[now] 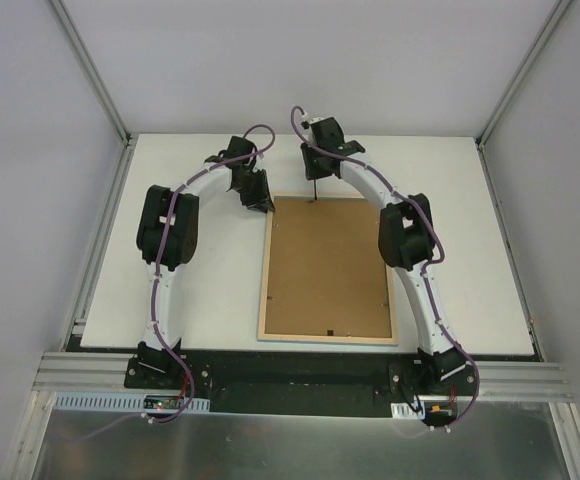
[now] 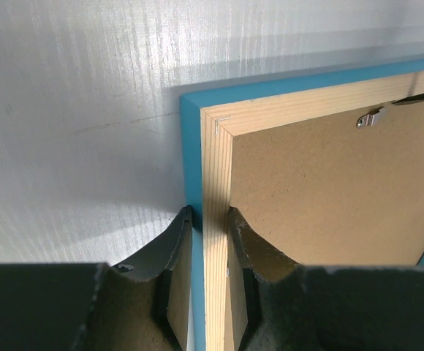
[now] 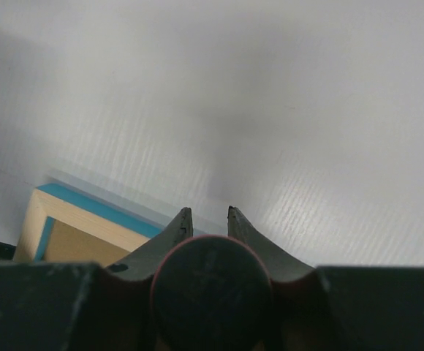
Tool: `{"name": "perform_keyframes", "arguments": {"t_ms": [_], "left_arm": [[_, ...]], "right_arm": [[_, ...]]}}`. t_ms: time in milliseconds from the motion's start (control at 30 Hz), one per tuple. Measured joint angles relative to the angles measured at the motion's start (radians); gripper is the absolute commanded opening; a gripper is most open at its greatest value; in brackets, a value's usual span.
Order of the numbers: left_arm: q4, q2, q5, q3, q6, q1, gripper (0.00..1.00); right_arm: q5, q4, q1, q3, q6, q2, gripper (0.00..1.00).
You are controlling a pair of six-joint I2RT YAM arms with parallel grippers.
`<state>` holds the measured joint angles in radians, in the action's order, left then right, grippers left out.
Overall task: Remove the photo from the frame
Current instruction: Release the photo frame item from the photo frame.
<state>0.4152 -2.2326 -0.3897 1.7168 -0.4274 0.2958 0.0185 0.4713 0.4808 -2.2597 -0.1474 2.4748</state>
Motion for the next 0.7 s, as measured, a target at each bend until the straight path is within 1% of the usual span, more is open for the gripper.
{"name": "perform_keyframes", "arguments": {"t_ms": [100,300,400,533,633,700], "left_arm": [[0.002,0.002,0.001,-0.002,0.0,-0.001,0.0],[0.002,0.004,0.001,-0.004,0.0,-0.001,0.0],[0.002,0.004,0.001,-0.005,0.0,-0.002,0.0],[0.006,0.006,0.001,-0.005,0.0,-0.003,0.08],[0.013,0.007,0.0,-0.005,0.0,-0.008,0.15],[0.02,0.008,-0.002,-0.005,0.0,-0.011,0.22]], "right_arm": [[-0.022,0.005,-0.01,0.004,-0.019,0.0,0.01],[-0.008,0.006,-0.033,0.01,-0.103,-0.009,0.01],[0.005,0.006,-0.042,0.055,-0.153,-0.055,0.01],[0.068,0.001,-0.081,0.189,-0.201,-0.185,0.01],[0.132,-0.005,-0.151,0.341,-0.225,-0.336,0.01],[0.178,-0.023,-0.22,0.448,-0.23,-0.445,0.01]]}}
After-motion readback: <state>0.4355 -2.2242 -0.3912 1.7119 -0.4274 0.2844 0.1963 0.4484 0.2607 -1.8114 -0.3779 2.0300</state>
